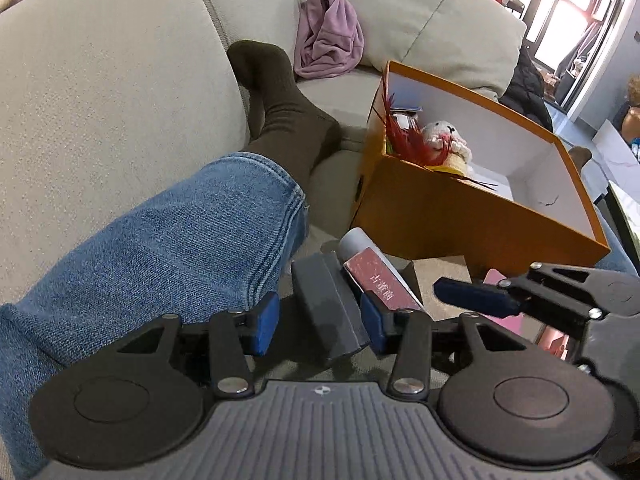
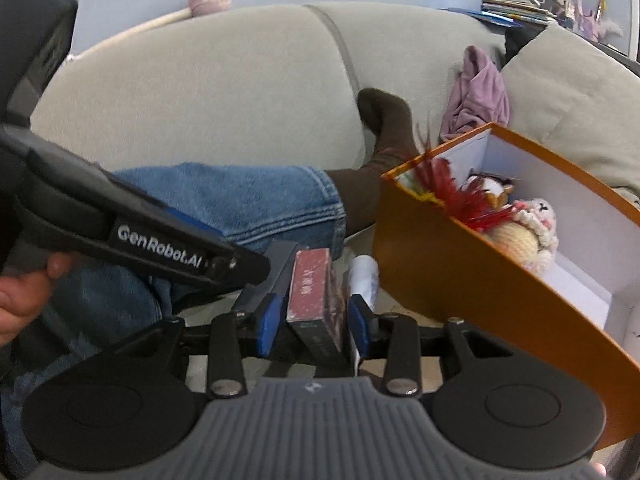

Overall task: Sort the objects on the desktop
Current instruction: 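Grasp the red printed box with the right gripper while the left grasps the grey case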

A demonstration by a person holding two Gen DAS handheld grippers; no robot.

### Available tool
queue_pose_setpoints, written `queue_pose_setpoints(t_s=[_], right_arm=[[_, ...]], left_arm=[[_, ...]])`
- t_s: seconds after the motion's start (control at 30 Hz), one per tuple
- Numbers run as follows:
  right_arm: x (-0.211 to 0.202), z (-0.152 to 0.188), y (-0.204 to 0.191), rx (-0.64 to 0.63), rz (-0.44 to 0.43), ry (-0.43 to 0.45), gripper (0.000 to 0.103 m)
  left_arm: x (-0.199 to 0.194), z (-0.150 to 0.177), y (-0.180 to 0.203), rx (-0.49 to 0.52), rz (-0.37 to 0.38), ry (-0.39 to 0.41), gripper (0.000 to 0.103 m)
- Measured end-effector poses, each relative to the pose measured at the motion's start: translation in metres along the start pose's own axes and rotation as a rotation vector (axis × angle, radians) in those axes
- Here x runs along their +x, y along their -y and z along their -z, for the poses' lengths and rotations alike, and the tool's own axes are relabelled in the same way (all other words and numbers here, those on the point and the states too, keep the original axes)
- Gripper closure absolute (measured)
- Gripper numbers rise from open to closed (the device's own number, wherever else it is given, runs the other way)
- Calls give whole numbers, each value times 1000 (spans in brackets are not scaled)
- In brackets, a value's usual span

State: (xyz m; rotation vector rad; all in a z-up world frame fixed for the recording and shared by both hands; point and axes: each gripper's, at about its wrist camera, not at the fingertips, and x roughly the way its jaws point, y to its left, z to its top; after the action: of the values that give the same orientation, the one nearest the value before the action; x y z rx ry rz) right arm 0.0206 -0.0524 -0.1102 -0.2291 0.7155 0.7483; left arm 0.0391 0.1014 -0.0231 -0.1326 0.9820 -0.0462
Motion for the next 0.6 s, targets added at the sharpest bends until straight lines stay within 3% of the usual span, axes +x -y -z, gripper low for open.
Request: queue_pose_setpoints(t_s=[0.23, 0.3, 0.6], right_arm=[[15, 2, -10, -37, 21, -12, 64], [19, 3, -11, -36, 36, -27, 73], [-6, 17, 2, 84, 15, -66, 78]], left_arm=[[-1, 1, 0, -4, 11, 2, 50], [1, 2, 1, -10, 22, -3, 50], [15, 4, 7, -18, 39, -37, 50]])
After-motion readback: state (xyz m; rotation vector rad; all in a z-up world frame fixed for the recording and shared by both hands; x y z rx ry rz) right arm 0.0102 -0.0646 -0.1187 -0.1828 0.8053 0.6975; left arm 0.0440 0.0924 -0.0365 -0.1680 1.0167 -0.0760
